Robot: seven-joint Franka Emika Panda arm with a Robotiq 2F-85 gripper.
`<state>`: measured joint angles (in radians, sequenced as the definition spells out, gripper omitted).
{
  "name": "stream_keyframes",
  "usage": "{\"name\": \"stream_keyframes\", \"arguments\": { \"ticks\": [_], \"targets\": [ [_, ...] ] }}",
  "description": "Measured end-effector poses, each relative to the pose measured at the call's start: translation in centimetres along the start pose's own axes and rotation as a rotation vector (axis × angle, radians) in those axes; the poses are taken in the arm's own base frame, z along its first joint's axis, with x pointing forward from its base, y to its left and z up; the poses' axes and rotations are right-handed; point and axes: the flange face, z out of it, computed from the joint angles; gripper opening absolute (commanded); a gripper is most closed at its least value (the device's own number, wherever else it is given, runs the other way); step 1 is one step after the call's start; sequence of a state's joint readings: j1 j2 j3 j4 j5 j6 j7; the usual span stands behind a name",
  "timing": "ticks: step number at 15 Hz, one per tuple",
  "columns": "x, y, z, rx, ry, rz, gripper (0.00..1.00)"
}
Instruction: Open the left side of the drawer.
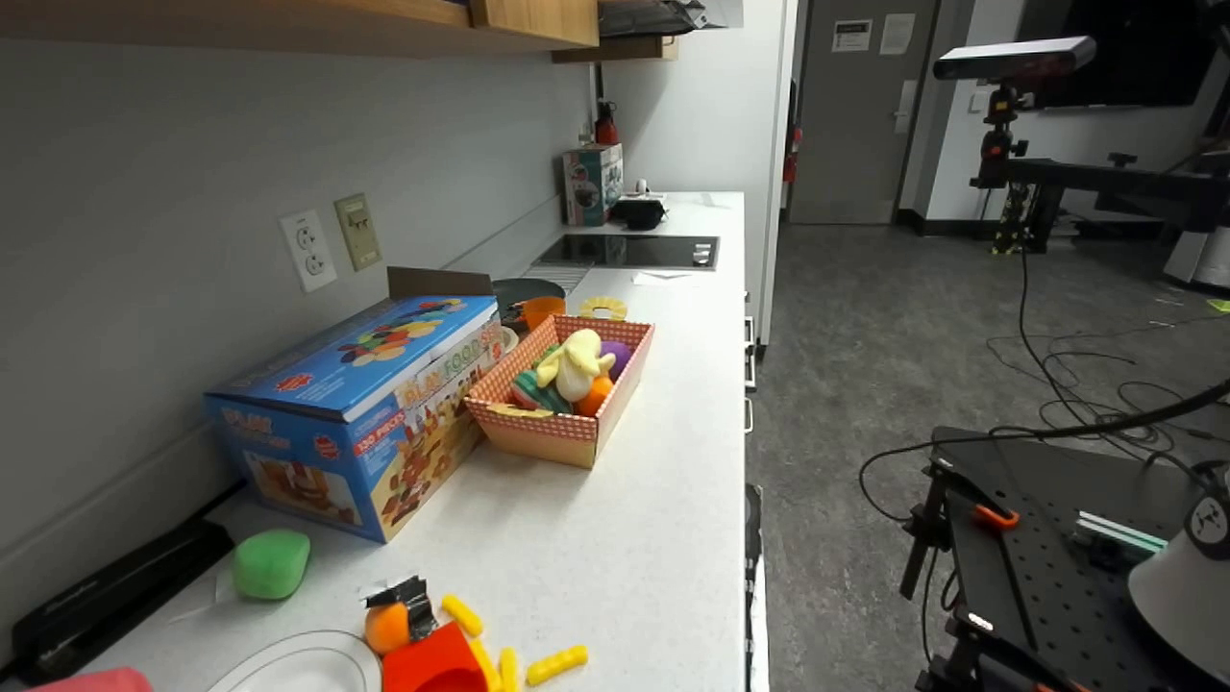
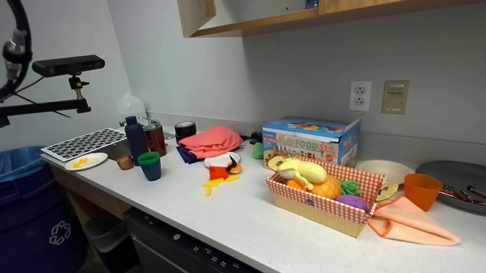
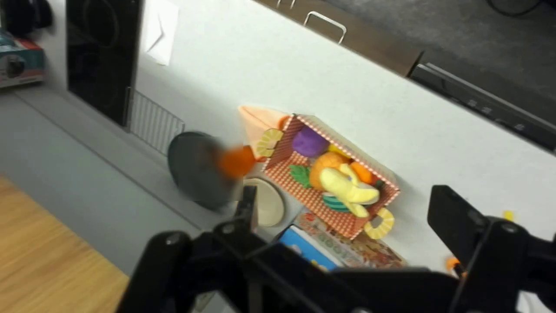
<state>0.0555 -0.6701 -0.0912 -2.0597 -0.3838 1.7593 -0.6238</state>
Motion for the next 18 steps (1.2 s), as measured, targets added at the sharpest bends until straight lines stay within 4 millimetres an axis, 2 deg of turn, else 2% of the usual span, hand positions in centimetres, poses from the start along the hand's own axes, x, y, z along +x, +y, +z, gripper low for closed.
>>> {"name": "stream_keyframes", "arguments": {
  "ticks": [4,8,11,14,18],
  "targets": [
    [1.6,3.5,0.9,-0.09,0.137,0.138,1.0],
    [4.5,5.3,2.2,-0.15,0.272,0.248,1.0],
    [6.8,5.6,3.4,-0.13,0.35,0.29,1.0],
    [8.6,4.8,3.7,-0.058,0.422,0.318,1.0],
    [9.1,4.0,3.0,0.045,0.492,0.335,1.0]
  ]
}}
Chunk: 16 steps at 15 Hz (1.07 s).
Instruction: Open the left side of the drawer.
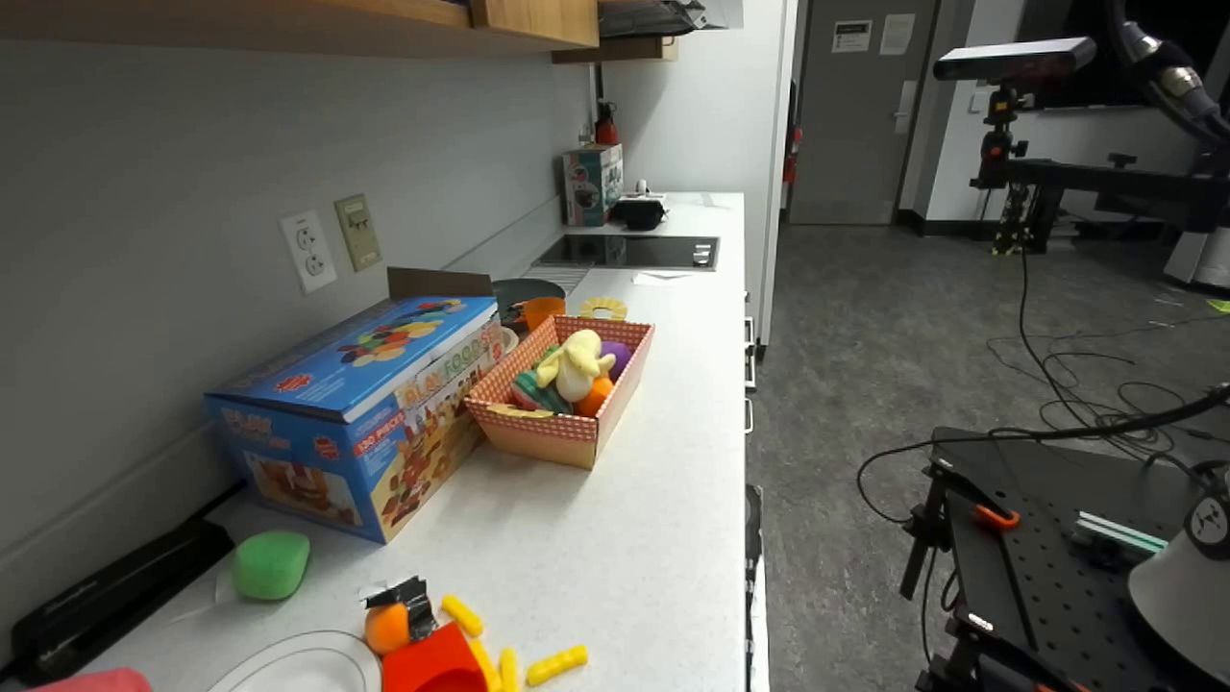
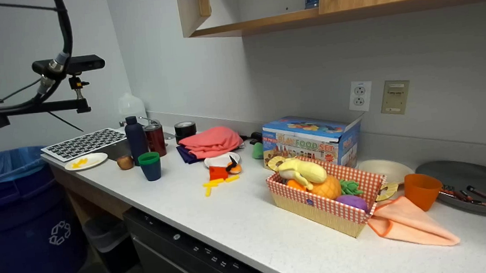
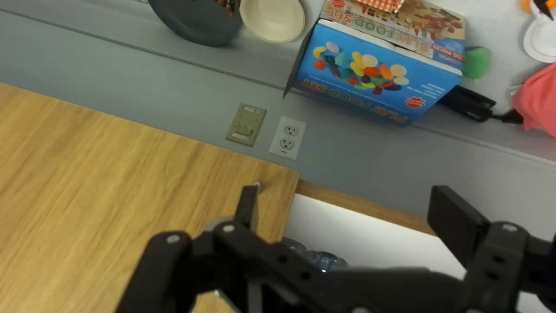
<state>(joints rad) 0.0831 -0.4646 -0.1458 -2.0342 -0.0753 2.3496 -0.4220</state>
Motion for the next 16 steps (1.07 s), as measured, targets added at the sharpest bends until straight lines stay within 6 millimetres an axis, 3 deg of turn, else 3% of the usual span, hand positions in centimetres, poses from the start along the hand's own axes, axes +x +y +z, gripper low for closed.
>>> {"name": "stream_keyframes", "arguments": {
  "ticks": [6,11,16],
  "targets": [
    [-0.3,-1.9,-2.1,0.14,0.017,-0.038,1.0],
    [0.6,-6.5,-4.9,0.258,0.052,-0.152,1.0],
    [1.7,-10.7,-6.1,0.342,0.085,-0.249,1.0]
  ]
}}
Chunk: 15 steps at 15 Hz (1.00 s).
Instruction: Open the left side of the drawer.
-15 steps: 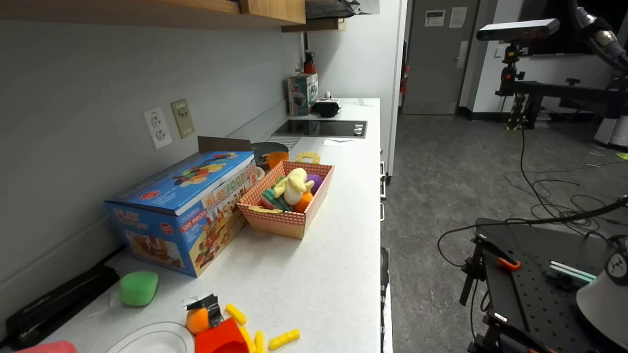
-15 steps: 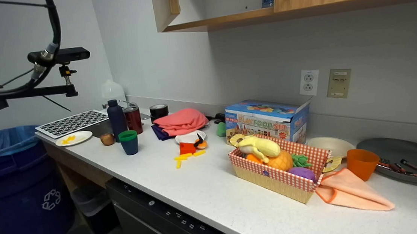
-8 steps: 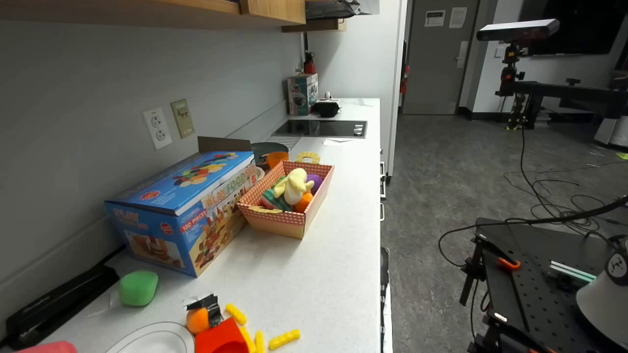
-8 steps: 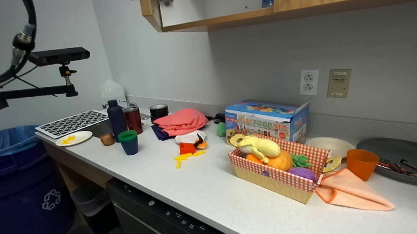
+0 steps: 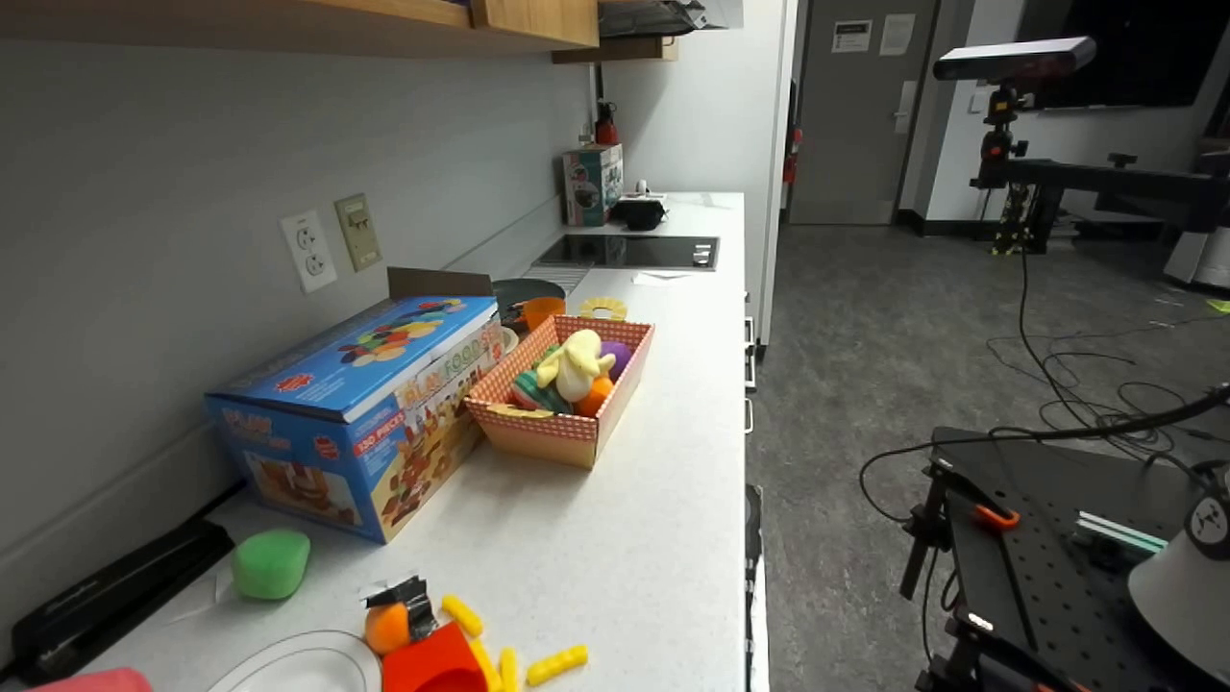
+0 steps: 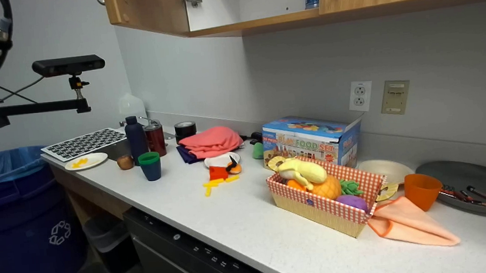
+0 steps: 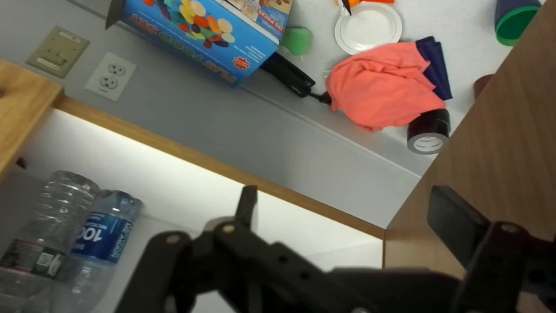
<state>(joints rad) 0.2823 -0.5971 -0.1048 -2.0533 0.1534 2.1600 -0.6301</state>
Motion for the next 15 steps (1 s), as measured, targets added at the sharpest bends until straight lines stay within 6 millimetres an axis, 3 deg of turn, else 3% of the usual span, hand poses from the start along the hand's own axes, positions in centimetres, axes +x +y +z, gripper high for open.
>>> {"name": "stream_keyframes", "arguments": {
  "ticks": [6,11,15],
  "targets": [
    [1.0,-2.5,-0.1,0.091,0.06,-0.116,1.0],
    [1.6,-5.0,-1.6,0.201,0.141,-0.215,1.0],
    [1.4,-5.7,-2.4,0.249,0.17,-0.254,1.0]
  ]
}}
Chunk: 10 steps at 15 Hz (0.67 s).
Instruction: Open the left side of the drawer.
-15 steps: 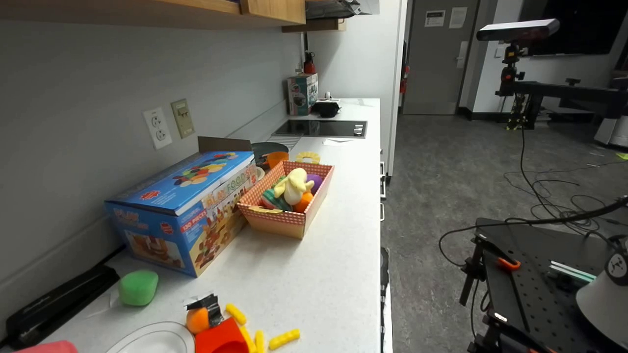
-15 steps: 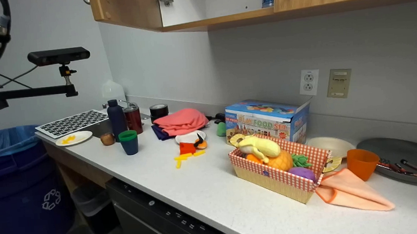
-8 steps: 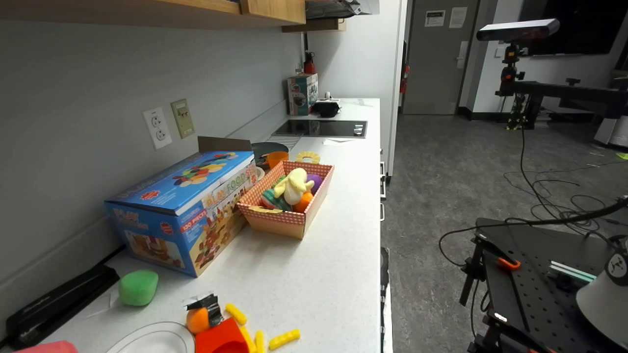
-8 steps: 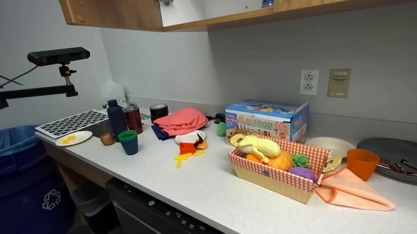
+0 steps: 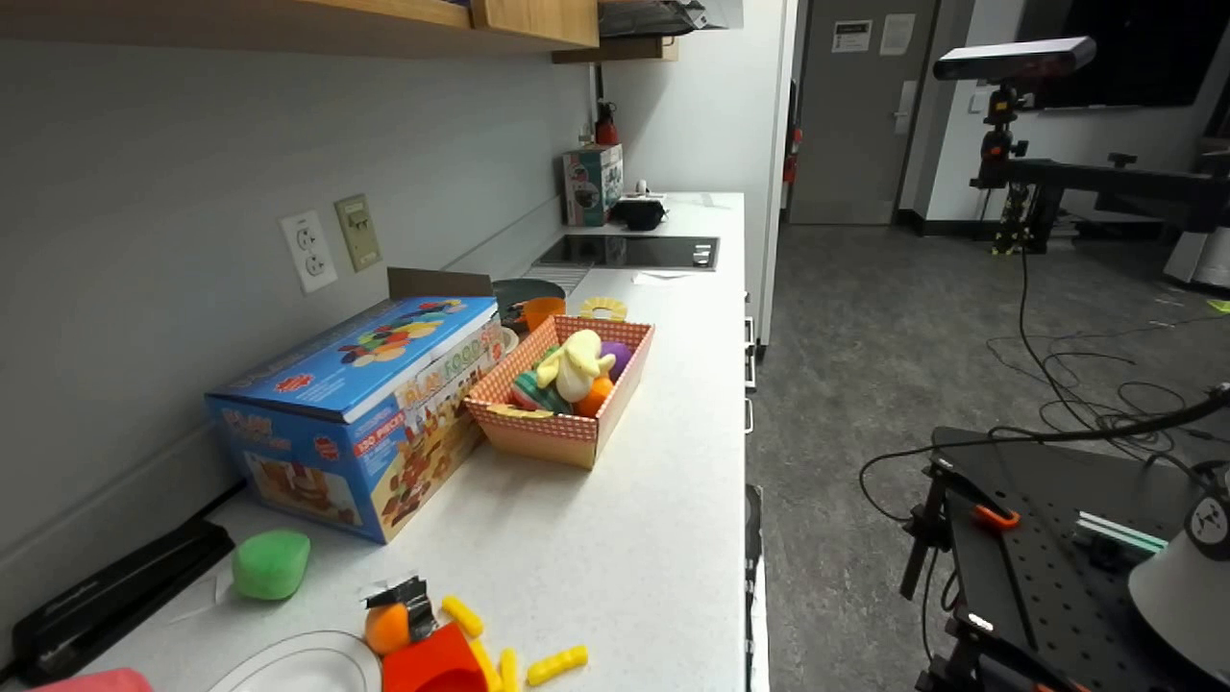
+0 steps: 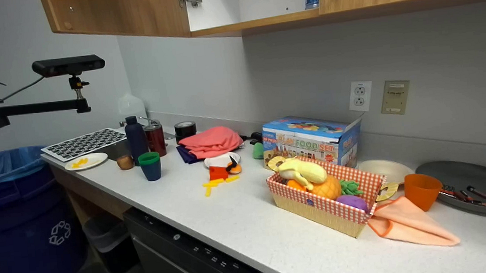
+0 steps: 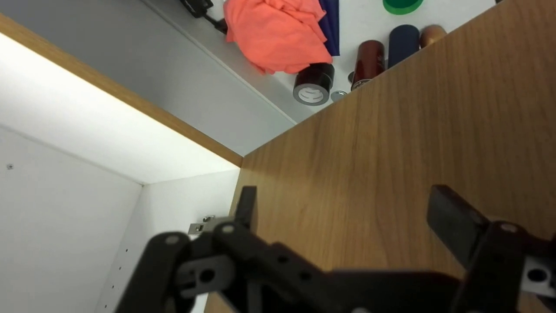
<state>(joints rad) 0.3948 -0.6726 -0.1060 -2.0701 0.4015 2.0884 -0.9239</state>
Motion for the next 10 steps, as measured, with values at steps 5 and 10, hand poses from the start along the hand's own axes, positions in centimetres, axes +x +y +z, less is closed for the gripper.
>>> {"name": "stream_keyframes", "arguments": {
  "ticks": [5,10],
  "targets": [
    [-0.08,-0.17,-0.46,0.06,0.062,-0.044,1.0],
    [0.57,-0.66,-0.32,0.11,0.125,-0.098,1.0]
  ]
}}
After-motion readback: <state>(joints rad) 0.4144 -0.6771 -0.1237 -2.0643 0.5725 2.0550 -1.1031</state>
